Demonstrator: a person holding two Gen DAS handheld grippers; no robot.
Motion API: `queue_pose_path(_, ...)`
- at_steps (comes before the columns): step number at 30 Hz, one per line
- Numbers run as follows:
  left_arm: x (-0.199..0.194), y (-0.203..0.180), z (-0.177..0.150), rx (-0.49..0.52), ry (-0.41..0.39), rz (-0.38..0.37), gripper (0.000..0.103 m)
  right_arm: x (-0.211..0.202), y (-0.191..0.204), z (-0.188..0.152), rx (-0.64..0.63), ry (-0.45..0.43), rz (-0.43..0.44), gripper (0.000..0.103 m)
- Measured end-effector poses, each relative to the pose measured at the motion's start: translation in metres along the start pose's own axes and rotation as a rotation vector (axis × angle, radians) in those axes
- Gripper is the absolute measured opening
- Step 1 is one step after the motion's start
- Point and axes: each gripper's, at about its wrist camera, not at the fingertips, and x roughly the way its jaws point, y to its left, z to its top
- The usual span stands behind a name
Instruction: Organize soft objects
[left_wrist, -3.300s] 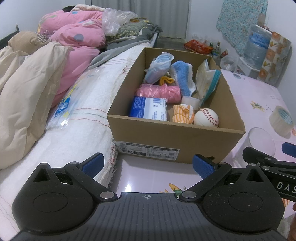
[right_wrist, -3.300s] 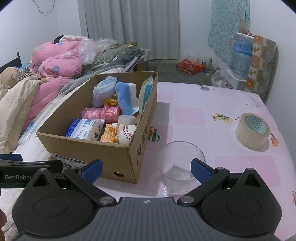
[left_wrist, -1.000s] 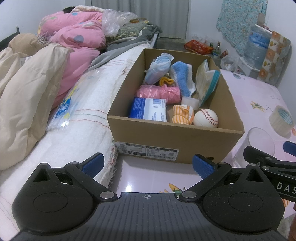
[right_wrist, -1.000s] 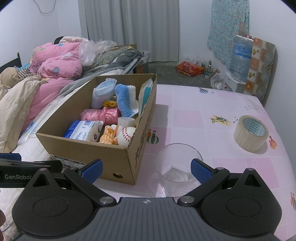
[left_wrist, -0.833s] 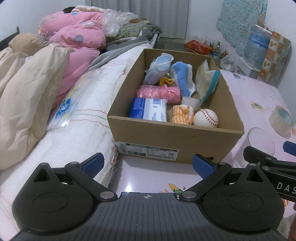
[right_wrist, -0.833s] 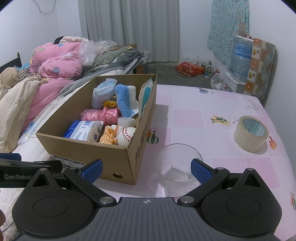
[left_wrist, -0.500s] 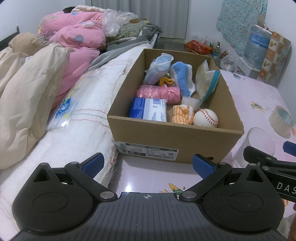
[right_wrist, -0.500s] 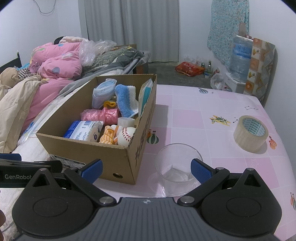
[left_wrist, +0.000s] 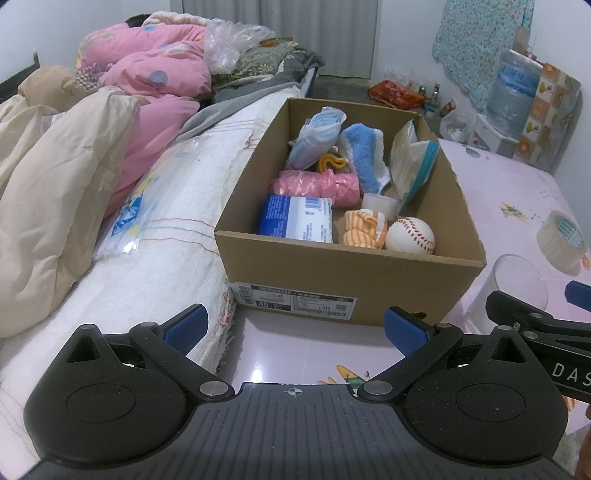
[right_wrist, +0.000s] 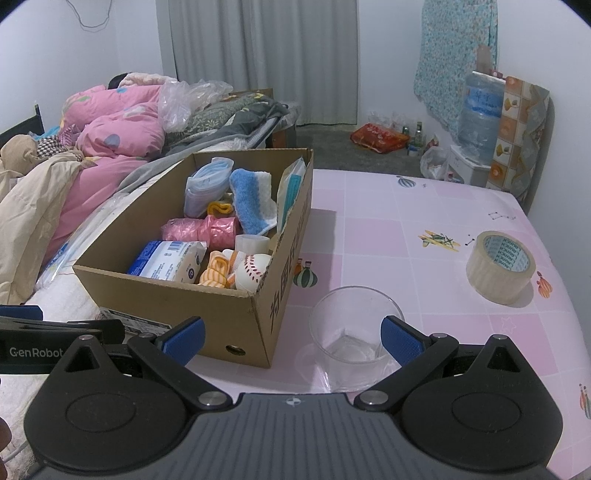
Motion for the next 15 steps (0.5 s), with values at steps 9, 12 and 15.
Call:
queue_pose_path(9, -0.0002, -0.0001, 0.0000, 0.000, 0.000, 0.000, 0.102, -0.0008, 0.0001, 0.0002, -0.001, -0.002, -0.001, 0.046)
queue_pose_path(12, -0.0002, -0.0001, 0.0000, 0.000, -0.001, 0.001, 0.102, -0.0008, -0.0006, 0.0007, -0.001, -0.002, -0.001, 0.046)
queue_pose_path(15, -0.0002, 0.0000, 0.0000, 0.000, 0.000, 0.000, 0.102, -0.0013, 0.0001, 0.0006, -0.001, -0.003, -0.001, 0.046)
